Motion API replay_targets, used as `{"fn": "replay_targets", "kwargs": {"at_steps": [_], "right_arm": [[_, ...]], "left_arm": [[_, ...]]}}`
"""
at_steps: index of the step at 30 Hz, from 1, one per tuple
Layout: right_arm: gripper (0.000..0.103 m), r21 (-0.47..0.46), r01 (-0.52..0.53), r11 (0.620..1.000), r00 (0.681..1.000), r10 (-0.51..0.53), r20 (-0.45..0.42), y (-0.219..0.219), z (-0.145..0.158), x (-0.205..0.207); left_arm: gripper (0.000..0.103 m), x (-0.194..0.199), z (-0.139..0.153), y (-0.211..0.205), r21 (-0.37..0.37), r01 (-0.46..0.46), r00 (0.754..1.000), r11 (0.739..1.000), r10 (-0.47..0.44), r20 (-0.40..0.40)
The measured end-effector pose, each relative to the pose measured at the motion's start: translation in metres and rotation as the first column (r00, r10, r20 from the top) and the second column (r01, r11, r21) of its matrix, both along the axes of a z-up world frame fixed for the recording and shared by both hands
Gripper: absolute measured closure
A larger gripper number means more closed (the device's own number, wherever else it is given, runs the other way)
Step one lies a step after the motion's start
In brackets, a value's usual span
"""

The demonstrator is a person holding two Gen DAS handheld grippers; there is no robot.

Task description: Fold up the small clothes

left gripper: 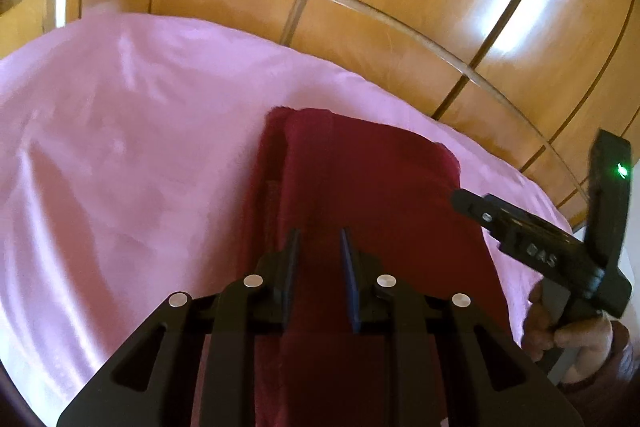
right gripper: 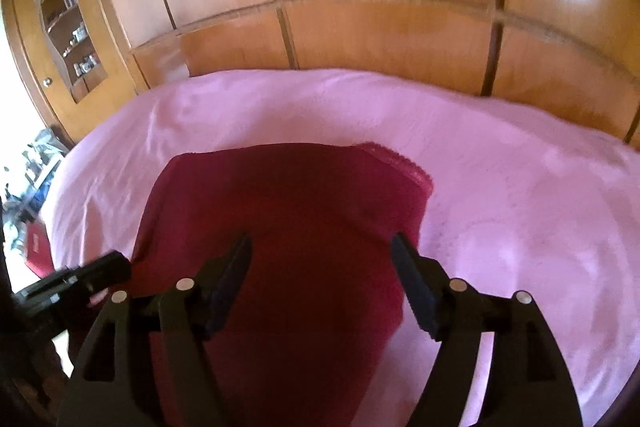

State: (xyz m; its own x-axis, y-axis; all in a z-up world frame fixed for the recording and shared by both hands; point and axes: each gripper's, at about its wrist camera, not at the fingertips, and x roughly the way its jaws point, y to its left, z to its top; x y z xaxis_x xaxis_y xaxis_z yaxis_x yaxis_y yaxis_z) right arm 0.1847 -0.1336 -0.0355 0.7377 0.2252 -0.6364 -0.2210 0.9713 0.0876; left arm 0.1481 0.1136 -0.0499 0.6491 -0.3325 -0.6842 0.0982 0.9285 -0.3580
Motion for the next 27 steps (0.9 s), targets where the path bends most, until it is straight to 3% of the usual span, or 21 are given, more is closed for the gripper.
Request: {"fn": "replay_targets", "kwargs": {"at_steps": [11, 13, 14, 15, 27], "right_arm": [[0.012, -0.184, 0.045, 0.982, 0.990, -0.019, 0.141, 0.022, 0.015, -0.054], [0.009, -0.208, 0.066, 0.976, 0.984, -0.029, 0.176, 0.024, 0.018, -0.064], [0.007, -0.220, 0.074, 0.973, 0.981, -0.031, 0.193, 0.024, 0.018, -0.069], [0.005, -0.233, 0.079, 0.969, 0.979, -0.031, 0.204, 0.025, 0.018, -0.072], [0.004, -0.259, 0.085, 0.962, 0.980, -0.033, 0.197, 0.017, 0.013, -0.097]], "left_arm": [[0.083, -0.026, 0.005, 0.011, 0.030, -0.048, 0.999, 0.998, 0.048, -0.011], [0.068, -0.030, 0.007, 0.011, 0.032, -0.058, 0.998, 0.998, 0.058, -0.005], [0.054, -0.032, 0.008, 0.011, 0.031, -0.069, 0.998, 0.997, 0.069, 0.003], [0.051, -0.036, 0.010, 0.011, 0.029, -0.078, 0.997, 0.997, 0.078, 0.015], [0.051, -0.048, 0.016, 0.007, 0.048, -0.049, 0.998, 0.998, 0.048, 0.032]]}}
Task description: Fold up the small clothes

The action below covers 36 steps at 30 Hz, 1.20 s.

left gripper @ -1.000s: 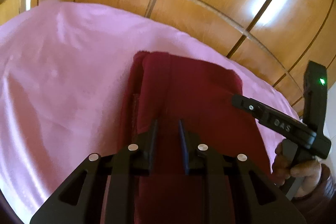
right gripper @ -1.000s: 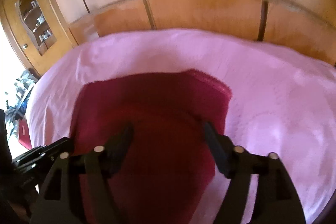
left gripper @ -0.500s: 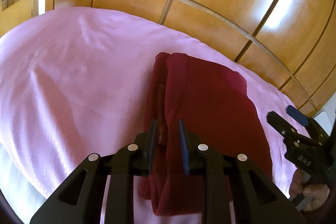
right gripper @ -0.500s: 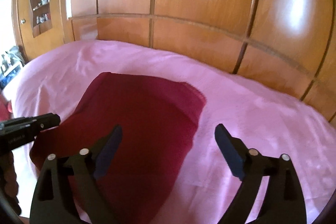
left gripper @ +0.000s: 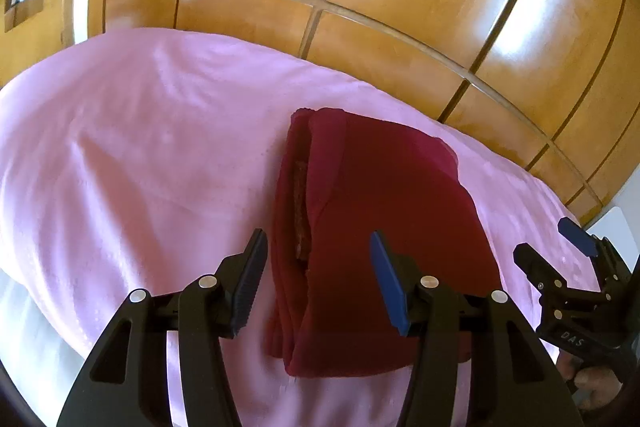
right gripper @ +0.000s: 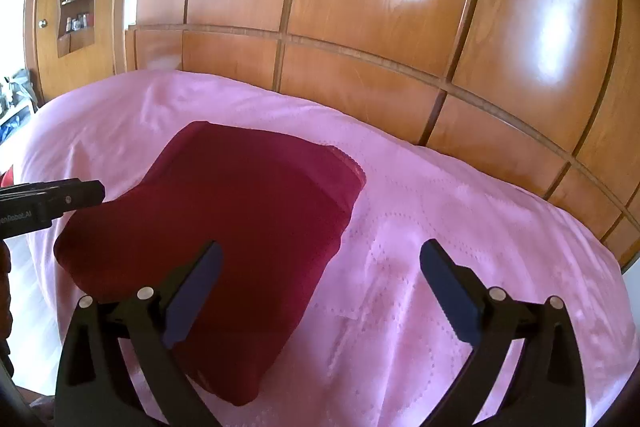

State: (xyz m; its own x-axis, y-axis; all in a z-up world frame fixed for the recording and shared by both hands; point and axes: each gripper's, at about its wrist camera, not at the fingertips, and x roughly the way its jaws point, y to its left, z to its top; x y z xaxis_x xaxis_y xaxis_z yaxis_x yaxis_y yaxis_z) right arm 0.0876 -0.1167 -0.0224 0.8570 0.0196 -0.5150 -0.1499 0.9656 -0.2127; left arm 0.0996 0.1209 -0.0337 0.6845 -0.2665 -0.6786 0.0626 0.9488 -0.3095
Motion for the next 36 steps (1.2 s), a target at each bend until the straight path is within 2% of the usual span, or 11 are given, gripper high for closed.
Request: {"fn": "replay_targets", "kwargs": {"at_steps": [10, 23, 26, 30, 33, 35, 36], "right_arm": [[0.004, -0.005, -0.016, 1.000, 1.000, 0.016, -0.003, 0.008, 0.000, -0.004], [0.003, -0.035, -0.051, 0.998, 0.998, 0.049, -0.049, 0.019, -0.012, 0.003], [0.003, -0.040, -0.055, 0.998, 0.996, 0.052, -0.073, 0.022, -0.019, 0.005], [0.003, -0.048, -0.063, 0.997, 0.992, 0.057, -0.114, 0.024, -0.035, 0.013], [0.003, -0.017, -0.068, 0.998, 0.985, 0.065, -0.157, 0.021, -0.045, 0.018], [0.003, 0.043, -0.089, 0.995, 0.980, 0.095, -0.175, 0.014, -0.044, 0.020], [0.003, 0.077, -0.104, 0.992, 0.976, 0.117, -0.186, 0.009, -0.043, 0.022]], "left_arm": [[0.051, -0.001, -0.002, 0.002, 0.003, 0.000, 1.000, 1.000, 0.000, -0.008], [0.051, 0.004, -0.007, 0.011, -0.011, 0.010, 1.000, 1.000, -0.010, -0.025], [0.042, 0.004, -0.007, 0.011, -0.012, 0.010, 1.000, 1.000, -0.010, -0.022], [0.042, 0.008, -0.011, 0.012, -0.009, 0.016, 0.999, 1.000, -0.017, -0.027], [0.042, 0.012, -0.015, 0.013, -0.004, 0.029, 0.999, 1.000, -0.029, -0.042], [0.041, 0.016, -0.017, 0.013, -0.001, 0.041, 0.998, 0.999, -0.041, -0.051], [0.035, 0.018, -0.018, 0.013, -0.002, 0.051, 0.997, 0.999, -0.051, -0.057]]}}
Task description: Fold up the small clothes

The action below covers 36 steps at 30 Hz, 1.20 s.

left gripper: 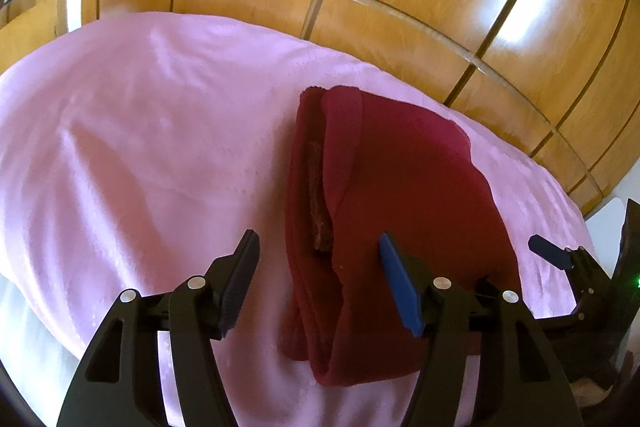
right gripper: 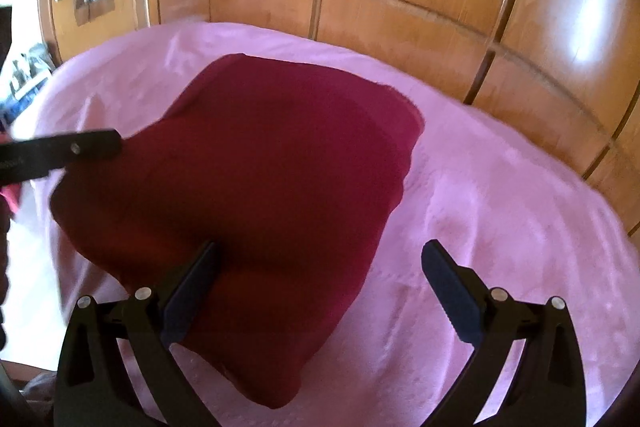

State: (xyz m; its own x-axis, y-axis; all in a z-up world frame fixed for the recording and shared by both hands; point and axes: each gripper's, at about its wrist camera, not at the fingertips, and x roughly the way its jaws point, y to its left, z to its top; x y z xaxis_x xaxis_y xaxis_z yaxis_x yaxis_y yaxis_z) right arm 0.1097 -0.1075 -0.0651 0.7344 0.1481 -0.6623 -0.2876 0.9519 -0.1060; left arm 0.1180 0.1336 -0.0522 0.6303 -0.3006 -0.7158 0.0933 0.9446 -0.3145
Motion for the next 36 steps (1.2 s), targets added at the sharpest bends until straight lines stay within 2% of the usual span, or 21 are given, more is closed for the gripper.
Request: {"fn": "replay_targets", "kwargs": {"at_steps": [3, 5, 7, 10, 13, 16, 17, 19, 21, 24, 25, 27, 29, 31, 36], "right_arm": [[0.003, 0.227, -0.035, 0.973, 0.994, 0.058, -0.097, -0.028, 0.005, 0.012], [0.003, 0.380, -0.006, 0.925, 0.984, 0.072, -0.161, -0.052, 0.006, 0.028], [0.003, 0.480, 0.028, 0.877, 0.977, 0.077, -0.198, -0.071, 0.005, 0.045], [0.003, 0.562, 0.076, 0.824, 0.972, 0.065, -0.227, -0.092, 0.002, 0.070], [0.006, 0.582, 0.094, 0.808, 0.966, 0.067, -0.250, -0.097, -0.004, 0.090], [0.019, 0.591, 0.109, 0.799, 0.951, 0.089, -0.295, -0.095, -0.015, 0.110], [0.027, 0.597, 0.104, 0.796, 0.947, 0.103, -0.303, -0.092, -0.018, 0.112], [0.028, 0.611, 0.104, 0.785, 0.944, 0.115, -0.308, -0.087, -0.023, 0.116], [0.027, 0.624, 0.104, 0.774, 0.939, 0.129, -0.317, -0.084, -0.027, 0.120], [0.025, 0.642, 0.130, 0.755, 0.924, 0.144, -0.356, -0.087, -0.038, 0.127], [0.027, 0.640, 0.126, 0.758, 0.925, 0.143, -0.353, -0.087, -0.038, 0.127], [0.051, 0.622, 0.105, 0.776, 0.932, 0.142, -0.335, -0.085, -0.030, 0.121], [0.065, 0.608, 0.080, 0.790, 0.942, 0.140, -0.306, -0.083, -0.018, 0.112], [0.068, 0.585, 0.054, 0.809, 0.952, 0.136, -0.276, -0.079, -0.008, 0.105], [0.071, 0.579, -0.009, 0.815, 0.974, 0.139, -0.180, -0.082, 0.025, 0.088]], "left_arm": [[0.030, 0.006, -0.005, -0.002, 0.005, 0.033, 0.999, 0.999, -0.033, -0.018], [0.030, 0.012, -0.010, -0.002, -0.001, 0.061, 0.998, 0.998, -0.061, -0.031], [0.030, 0.017, -0.013, 0.000, -0.026, 0.084, 0.996, 0.996, -0.085, -0.037], [0.030, 0.027, -0.018, 0.003, -0.092, 0.117, 0.991, 0.989, -0.123, -0.056], [0.030, 0.035, -0.024, 0.007, -0.130, 0.128, 0.989, 0.983, -0.137, -0.063], [0.030, 0.043, -0.030, 0.009, -0.180, 0.147, 0.984, 0.973, -0.162, -0.073], [0.030, 0.045, -0.033, 0.011, -0.196, 0.149, 0.983, 0.969, -0.167, -0.078], [0.034, 0.049, -0.041, 0.013, -0.245, 0.159, 0.977, 0.957, -0.187, -0.097], [0.044, 0.051, -0.046, 0.013, -0.292, 0.172, 0.972, 0.941, -0.209, -0.104], [0.053, 0.050, -0.050, 0.010, -0.325, 0.199, 0.967, 0.925, -0.238, -0.085], [0.055, 0.051, -0.051, 0.011, -0.337, 0.196, 0.968, 0.921, -0.236, -0.082], [0.064, 0.048, -0.053, 0.013, -0.361, 0.189, 0.971, 0.913, -0.229, -0.071], [0.069, 0.043, -0.049, 0.015, -0.382, 0.186, 0.973, 0.905, -0.223, -0.054], [0.071, 0.036, -0.043, 0.013, -0.385, 0.193, 0.974, 0.902, -0.222, -0.032], [0.072, 0.024, -0.018, 0.004, -0.423, 0.228, 0.971, 0.877, -0.235, 0.037]]}}
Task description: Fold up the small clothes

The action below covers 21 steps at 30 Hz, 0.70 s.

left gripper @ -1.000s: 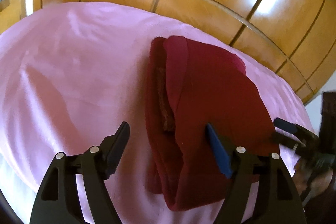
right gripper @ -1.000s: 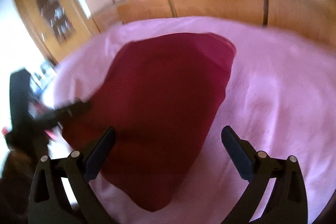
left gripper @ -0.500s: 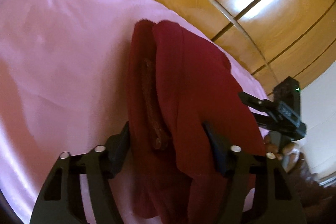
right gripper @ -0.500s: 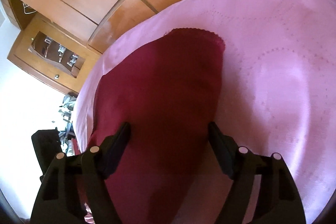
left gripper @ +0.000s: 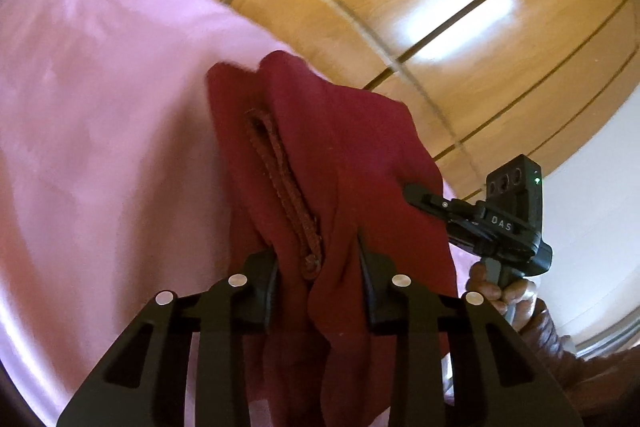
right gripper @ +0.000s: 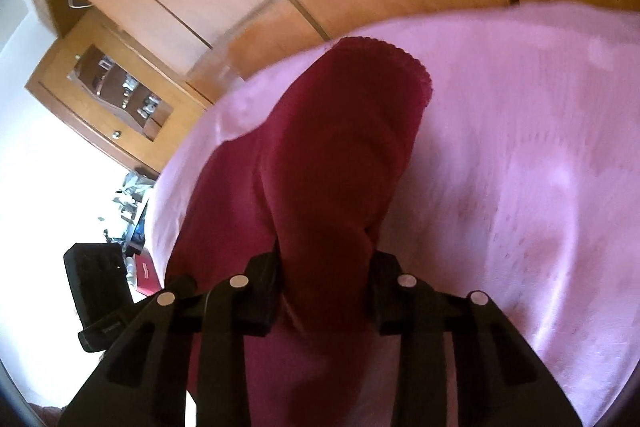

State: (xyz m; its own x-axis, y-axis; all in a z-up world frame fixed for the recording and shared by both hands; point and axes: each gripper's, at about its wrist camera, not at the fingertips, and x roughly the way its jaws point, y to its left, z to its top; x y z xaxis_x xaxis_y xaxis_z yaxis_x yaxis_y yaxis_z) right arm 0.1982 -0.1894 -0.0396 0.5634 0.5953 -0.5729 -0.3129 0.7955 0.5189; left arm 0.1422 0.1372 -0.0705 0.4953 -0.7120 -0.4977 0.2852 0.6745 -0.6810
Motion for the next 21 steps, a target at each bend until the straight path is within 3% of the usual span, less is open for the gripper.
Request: {"fn": "replay_targets", "kwargs": {"at_steps": [6, 13, 17, 19, 21], "right_arm": [[0.071, -0.031, 0.050, 0.998, 0.992, -0.047, 0.113, -0.031, 0.043, -0.001], [0.071, -0.084, 0.170, 0.982, 0.970, -0.152, 0.190, -0.086, 0.071, 0.031], [0.066, -0.113, 0.235, 0.965, 0.964, -0.217, 0.154, -0.117, 0.050, 0.065], [0.063, -0.148, 0.265, 0.953, 0.962, -0.253, 0.100, -0.127, 0.026, 0.081], [0.054, -0.218, 0.287, 0.933, 0.958, -0.285, 0.040, -0.130, -0.005, 0.098]], "left_arm": [[0.072, 0.018, 0.036, -0.035, -0.005, 0.049, 0.996, 0.999, -0.049, 0.079], [0.072, 0.081, 0.076, -0.109, 0.096, 0.101, 0.978, 0.990, -0.116, 0.171], [0.072, 0.117, 0.073, -0.149, 0.169, 0.103, 0.978, 0.980, -0.130, 0.162], [0.072, 0.135, 0.053, -0.166, 0.223, 0.107, 0.985, 0.969, -0.135, 0.112], [0.072, 0.150, 0.024, -0.183, 0.308, 0.106, 0.993, 0.945, -0.119, 0.021]]}}
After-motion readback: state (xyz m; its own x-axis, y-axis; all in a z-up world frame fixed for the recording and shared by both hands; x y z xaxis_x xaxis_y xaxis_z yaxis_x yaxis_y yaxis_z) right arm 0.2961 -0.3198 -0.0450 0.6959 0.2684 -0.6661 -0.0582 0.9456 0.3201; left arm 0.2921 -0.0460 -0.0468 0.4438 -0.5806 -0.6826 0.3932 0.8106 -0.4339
